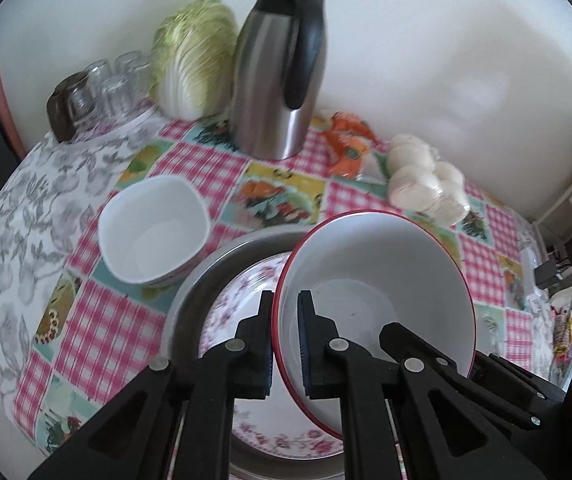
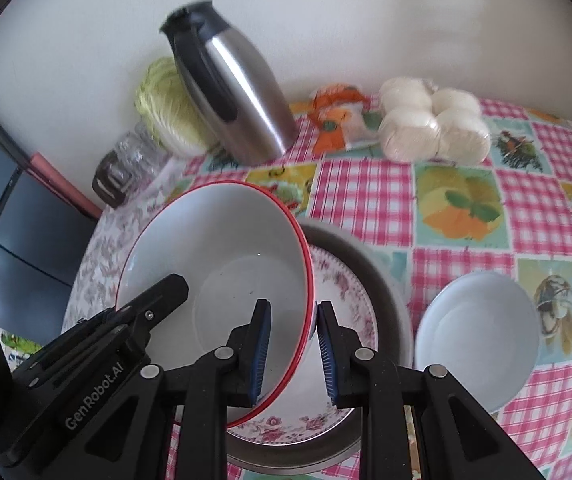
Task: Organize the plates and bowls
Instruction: 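Lift the red-rimmed bowl with the right gripper and carry it over the basin, then lower the red-rimmed bowl onto the plate in the basin and open the right gripper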
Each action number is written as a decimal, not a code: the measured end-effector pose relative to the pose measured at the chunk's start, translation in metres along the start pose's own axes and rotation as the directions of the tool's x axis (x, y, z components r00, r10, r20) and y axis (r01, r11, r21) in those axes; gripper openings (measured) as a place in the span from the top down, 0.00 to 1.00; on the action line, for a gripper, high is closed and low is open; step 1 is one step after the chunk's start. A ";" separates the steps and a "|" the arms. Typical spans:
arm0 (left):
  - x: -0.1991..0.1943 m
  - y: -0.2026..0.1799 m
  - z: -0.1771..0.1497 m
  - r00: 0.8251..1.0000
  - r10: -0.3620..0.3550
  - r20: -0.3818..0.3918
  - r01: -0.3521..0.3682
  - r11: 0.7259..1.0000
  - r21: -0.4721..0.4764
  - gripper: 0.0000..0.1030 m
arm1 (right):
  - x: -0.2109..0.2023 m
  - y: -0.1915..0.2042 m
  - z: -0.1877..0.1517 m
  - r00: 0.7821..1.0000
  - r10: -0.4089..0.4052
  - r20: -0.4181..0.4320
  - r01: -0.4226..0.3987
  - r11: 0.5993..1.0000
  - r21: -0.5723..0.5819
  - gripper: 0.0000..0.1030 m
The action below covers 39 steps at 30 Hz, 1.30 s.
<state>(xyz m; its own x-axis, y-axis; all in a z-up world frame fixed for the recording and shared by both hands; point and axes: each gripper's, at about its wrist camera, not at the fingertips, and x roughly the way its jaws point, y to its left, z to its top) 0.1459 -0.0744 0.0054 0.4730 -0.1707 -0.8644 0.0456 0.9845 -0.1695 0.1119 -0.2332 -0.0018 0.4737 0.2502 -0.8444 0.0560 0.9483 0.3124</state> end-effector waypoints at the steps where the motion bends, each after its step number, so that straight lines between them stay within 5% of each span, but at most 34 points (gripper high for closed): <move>1: 0.003 0.003 -0.001 1.000 0.008 -0.009 -0.008 1.000 -0.008 0.91 | 0.003 0.001 -0.001 1.000 0.004 -0.009 -0.004 1.000 -0.004 0.75; 39: 0.046 0.032 -0.015 0.977 0.100 -0.187 -0.119 0.989 -0.091 0.91 | 0.058 0.009 -0.020 0.985 0.032 -0.171 -0.040 0.998 -0.039 0.75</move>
<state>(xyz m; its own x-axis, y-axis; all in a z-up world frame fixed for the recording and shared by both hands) 0.1555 -0.0514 -0.0466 0.3020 -0.0757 -0.9503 -0.0911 0.9900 -0.1078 0.1226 -0.2059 -0.0565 0.3180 0.3105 -0.8958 0.0028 0.9446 0.3283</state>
